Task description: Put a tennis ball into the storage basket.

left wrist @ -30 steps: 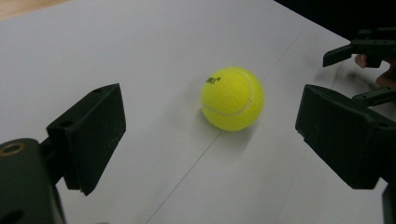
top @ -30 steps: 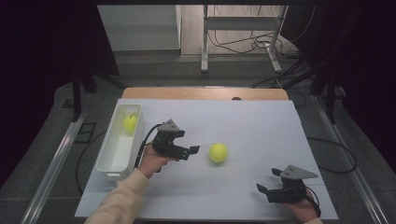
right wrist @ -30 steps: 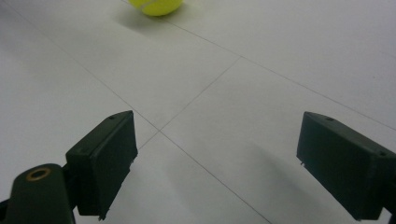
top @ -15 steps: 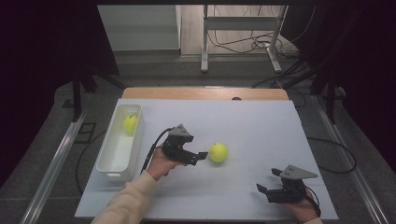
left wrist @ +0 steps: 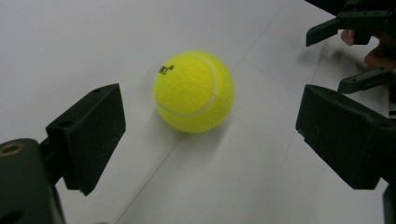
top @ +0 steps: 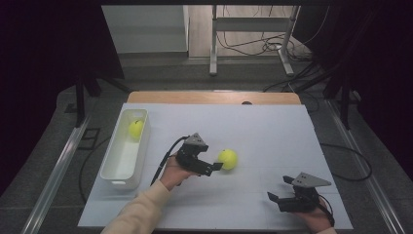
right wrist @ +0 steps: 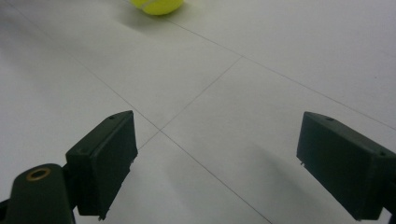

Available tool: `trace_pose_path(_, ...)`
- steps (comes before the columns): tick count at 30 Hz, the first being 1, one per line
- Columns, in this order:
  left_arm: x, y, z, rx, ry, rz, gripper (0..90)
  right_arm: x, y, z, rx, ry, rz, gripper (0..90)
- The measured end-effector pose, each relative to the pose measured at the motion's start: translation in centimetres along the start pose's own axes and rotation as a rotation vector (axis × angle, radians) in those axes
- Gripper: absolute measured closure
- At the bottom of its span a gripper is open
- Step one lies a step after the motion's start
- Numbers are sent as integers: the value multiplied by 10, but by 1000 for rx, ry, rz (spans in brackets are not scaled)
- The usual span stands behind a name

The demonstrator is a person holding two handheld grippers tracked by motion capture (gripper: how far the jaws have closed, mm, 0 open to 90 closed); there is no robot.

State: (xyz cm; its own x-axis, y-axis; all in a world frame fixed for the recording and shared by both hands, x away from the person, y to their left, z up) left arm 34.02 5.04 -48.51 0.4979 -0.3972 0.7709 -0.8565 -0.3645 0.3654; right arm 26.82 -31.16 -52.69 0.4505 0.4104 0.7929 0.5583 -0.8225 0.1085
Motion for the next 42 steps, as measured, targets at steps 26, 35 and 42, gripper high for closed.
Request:
trace_pose_path(26,2,-4,36,4,-61,-11,76,0,0,0,-1,-2,0,128)
trace_pose_path(35,6,-9,47,19,-81,-14,60,0,0,0,2,-3,-2,127)
trace_pose_path(42,8,-14,56,27,-98,-21,58,0,0,1,2,-3,1,127)
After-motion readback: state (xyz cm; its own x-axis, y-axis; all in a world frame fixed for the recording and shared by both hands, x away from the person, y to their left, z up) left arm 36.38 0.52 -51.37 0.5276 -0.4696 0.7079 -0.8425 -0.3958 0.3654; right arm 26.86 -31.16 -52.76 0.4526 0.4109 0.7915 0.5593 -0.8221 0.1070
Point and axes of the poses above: each handheld gripper's, and its own axes: z roughly forward along the jaws, x roughly out of its top, y roughly to its right, the point moved 1 cm from there along z, roughly forward along the jaws, and after that the axes turned 13 degrees about -x, right-handed, at the moved point
